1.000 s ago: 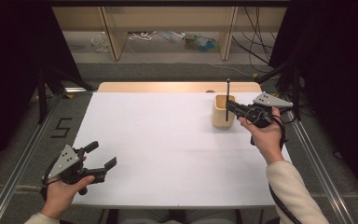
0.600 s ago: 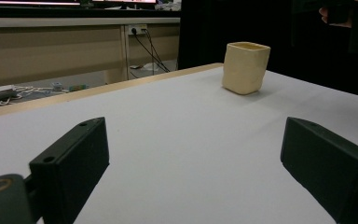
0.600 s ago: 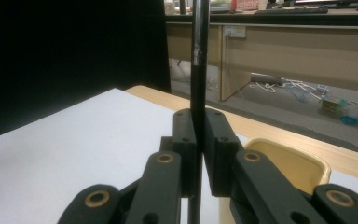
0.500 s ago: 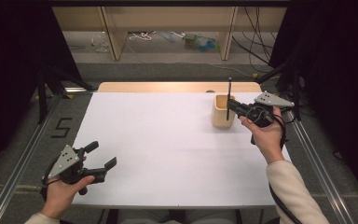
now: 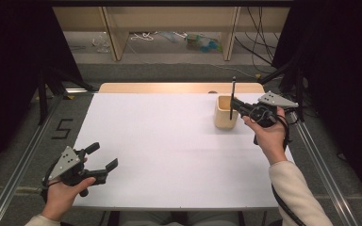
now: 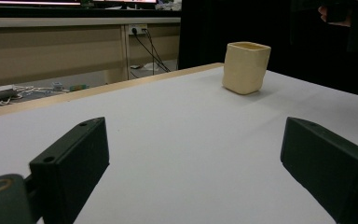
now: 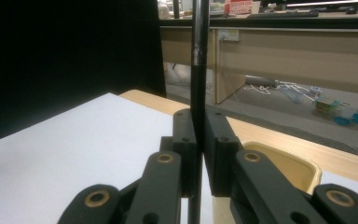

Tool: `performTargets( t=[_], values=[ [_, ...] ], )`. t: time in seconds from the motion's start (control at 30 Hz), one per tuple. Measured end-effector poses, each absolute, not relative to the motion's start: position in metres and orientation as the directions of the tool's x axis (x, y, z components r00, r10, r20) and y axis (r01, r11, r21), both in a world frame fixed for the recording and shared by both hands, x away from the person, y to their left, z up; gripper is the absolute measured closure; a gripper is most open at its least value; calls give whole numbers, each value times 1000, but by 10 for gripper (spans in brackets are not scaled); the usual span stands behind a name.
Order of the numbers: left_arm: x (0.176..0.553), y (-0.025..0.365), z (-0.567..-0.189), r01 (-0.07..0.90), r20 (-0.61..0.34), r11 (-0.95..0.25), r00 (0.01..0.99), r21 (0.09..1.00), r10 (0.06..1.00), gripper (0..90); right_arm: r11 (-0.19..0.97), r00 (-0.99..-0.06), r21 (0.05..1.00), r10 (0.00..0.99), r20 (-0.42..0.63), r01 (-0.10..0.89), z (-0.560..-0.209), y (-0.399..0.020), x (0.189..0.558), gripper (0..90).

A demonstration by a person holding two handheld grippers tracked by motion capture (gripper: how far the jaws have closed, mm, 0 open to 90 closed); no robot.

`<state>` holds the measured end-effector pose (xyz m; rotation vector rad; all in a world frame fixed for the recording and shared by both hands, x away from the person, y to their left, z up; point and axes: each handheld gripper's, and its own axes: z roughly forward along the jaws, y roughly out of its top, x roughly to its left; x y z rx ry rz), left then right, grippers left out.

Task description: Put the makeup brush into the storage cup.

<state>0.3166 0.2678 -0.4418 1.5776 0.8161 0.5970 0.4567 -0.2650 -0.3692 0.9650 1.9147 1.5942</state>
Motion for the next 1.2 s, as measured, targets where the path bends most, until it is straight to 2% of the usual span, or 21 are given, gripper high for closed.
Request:
performTargets(
  t=[1.2],
  values=[
    [317, 268, -442, 172, -65, -55, 620, 984, 782, 75, 58, -588, 975, 805, 81, 213, -369, -266, 461, 845]
  ],
)
